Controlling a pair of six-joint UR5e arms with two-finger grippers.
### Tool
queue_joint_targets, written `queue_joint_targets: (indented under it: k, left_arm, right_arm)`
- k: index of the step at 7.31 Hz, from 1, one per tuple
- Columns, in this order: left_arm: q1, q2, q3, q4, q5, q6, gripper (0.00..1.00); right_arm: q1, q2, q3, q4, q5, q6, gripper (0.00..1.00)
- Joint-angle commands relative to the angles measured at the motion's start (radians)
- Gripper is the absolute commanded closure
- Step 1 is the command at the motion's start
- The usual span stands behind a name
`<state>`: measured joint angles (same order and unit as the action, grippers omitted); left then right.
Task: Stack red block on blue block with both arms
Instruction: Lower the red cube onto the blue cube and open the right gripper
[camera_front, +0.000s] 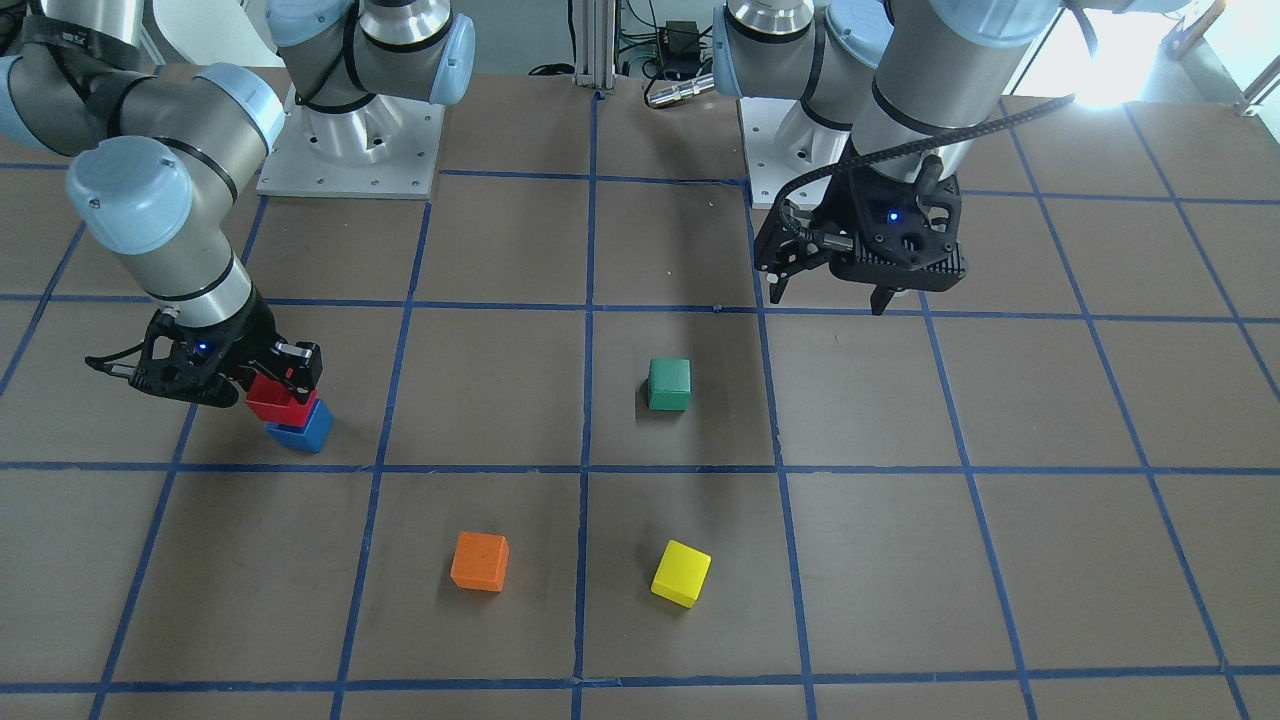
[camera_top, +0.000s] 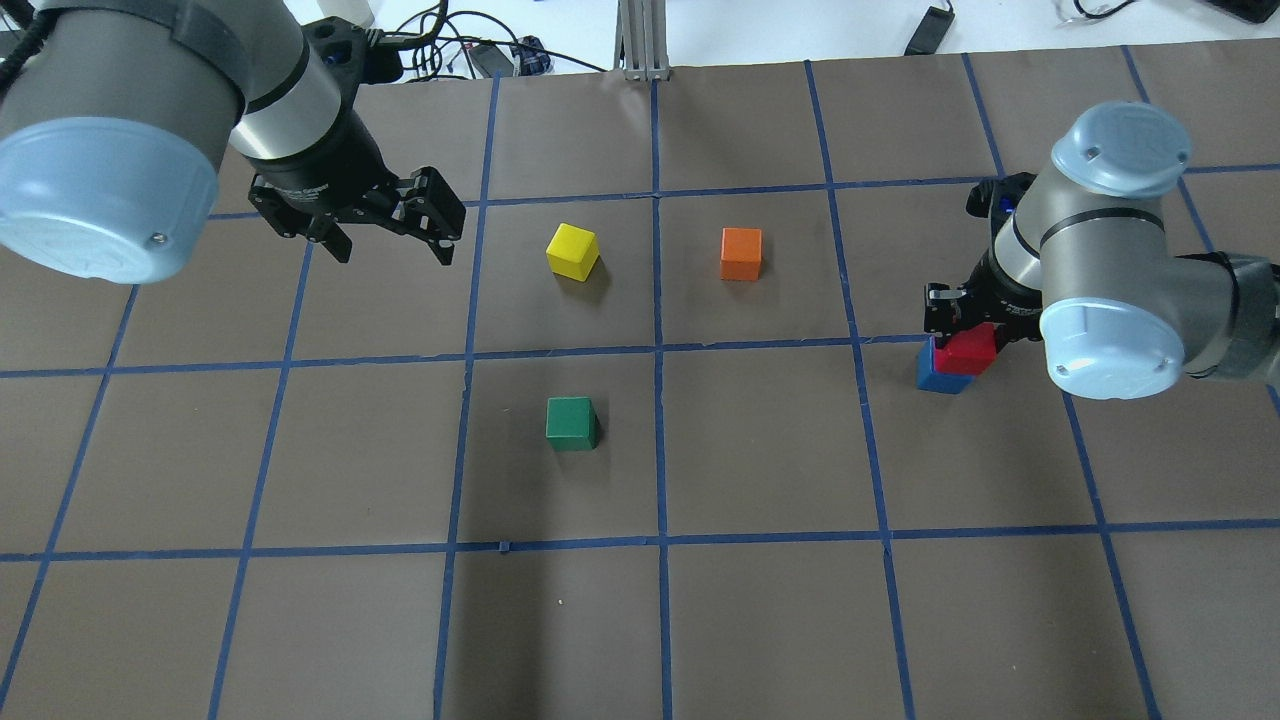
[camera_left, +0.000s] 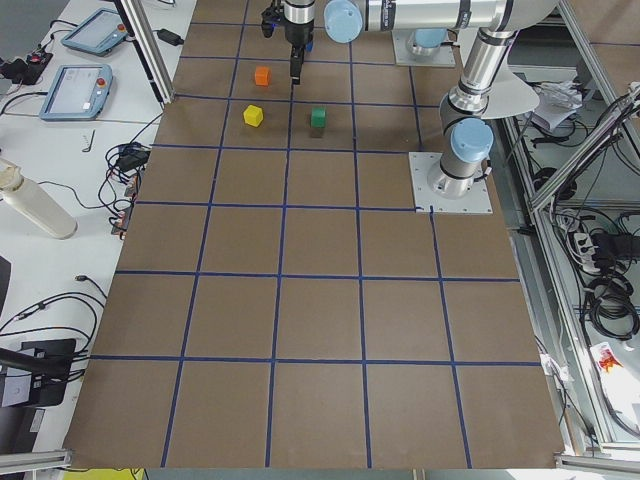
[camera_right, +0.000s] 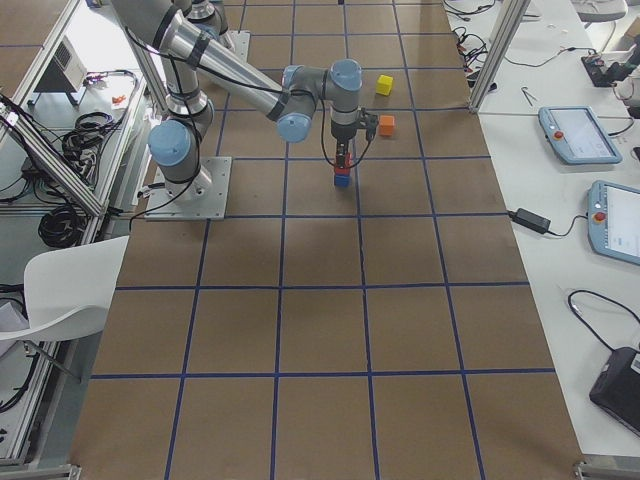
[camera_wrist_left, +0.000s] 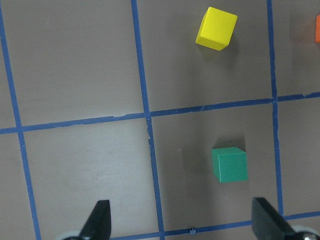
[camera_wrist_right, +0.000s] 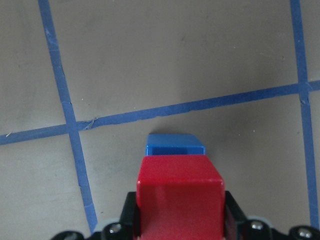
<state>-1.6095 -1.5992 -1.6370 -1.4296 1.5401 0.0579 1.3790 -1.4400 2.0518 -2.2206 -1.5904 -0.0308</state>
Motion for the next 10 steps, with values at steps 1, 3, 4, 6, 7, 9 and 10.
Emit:
queue_joint_targets:
  k: [1, 3, 4, 6, 7, 9, 10]
  left_arm:
    - [0.000, -0.001, 0.002, 0.001, 0.000, 0.000, 0.00]
    - [0.000, 0.001, 0.000, 0.000, 0.000, 0.000, 0.00]
    - [0.000, 0.001, 0.000, 0.001, 0.000, 0.000, 0.00]
    - [0.000, 0.001, -0.001, 0.000, 0.000, 0.000, 0.00]
    - [-0.001, 0.001, -0.001, 0.000, 0.000, 0.000, 0.00]
    - [0.000, 0.001, -0.001, 0.000, 0.000, 0.000, 0.00]
    - [0.000, 0.001, 0.000, 0.000, 0.000, 0.000, 0.00]
  right_arm:
    - [0.000, 0.001, 0.002, -0.001, 0.000, -0.003, 0.78]
    - [0.000, 0.006, 0.005, -0.023, 0.000, -0.001, 0.59]
    - [0.000, 0.010, 0.005, -0.030, 0.000, -0.003, 0.58]
    - [0.000, 0.010, 0.005, -0.031, 0.000, -0.001, 0.48]
    - [0.000, 0.010, 0.007, -0.031, 0.006, 0.000, 0.38]
    - [0.000, 0.016, 0.005, -0.033, 0.000, -0.001, 0.20]
    - [0.000, 0.015, 0.001, -0.033, 0.000, -0.001, 0.10]
